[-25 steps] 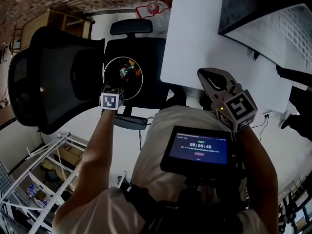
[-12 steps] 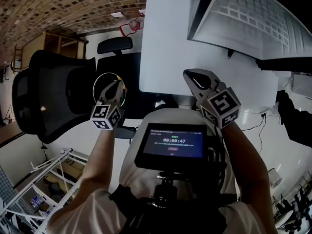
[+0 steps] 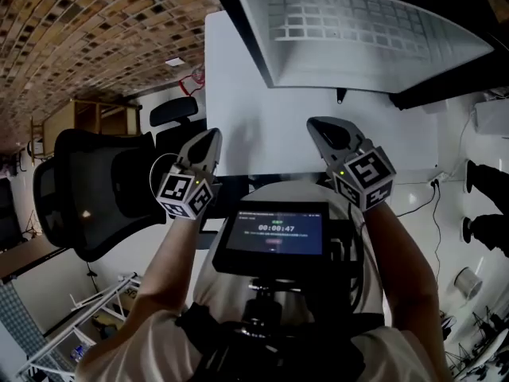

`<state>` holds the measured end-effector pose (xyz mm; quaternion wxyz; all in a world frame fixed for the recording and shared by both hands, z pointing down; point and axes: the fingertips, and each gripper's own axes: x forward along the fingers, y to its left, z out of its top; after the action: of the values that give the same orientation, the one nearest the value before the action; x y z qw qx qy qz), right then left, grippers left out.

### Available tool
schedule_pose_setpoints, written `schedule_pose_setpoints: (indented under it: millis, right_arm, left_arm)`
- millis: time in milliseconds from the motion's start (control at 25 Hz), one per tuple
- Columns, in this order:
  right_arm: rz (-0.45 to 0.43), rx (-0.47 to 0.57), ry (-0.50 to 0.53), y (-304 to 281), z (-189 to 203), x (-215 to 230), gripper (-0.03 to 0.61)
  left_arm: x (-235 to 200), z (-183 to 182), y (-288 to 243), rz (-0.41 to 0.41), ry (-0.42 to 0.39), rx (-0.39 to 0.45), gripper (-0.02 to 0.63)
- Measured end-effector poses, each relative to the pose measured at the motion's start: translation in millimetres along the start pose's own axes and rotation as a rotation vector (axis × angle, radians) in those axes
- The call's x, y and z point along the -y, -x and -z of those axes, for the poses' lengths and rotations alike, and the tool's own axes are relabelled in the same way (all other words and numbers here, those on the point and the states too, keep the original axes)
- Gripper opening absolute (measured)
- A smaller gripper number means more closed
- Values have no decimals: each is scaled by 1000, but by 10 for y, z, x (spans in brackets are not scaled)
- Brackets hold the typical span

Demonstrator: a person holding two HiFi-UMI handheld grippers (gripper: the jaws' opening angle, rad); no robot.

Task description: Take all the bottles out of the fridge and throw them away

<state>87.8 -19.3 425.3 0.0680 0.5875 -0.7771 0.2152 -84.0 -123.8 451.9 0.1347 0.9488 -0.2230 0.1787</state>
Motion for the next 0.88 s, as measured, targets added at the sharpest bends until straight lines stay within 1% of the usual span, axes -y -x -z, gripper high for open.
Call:
schedule_pose_setpoints:
  millis: [200,360,600,880]
  right_arm:
    - [54,38,-22,267,-54,349,6]
    - [84,61,-39,445,-66,571,6]
    - [117,96,-48,635,-101,806,6]
    - [148,134,-75,850,-92,1005,6]
  left_arm:
    - [543,-282,-395,109,-50,20,9]
    - [896,-450,-674,171,-73,35,9]
    - [1415,-651,-939,258,-103,17,9]
    - [1824,-693,-1158,327,-129,0,9]
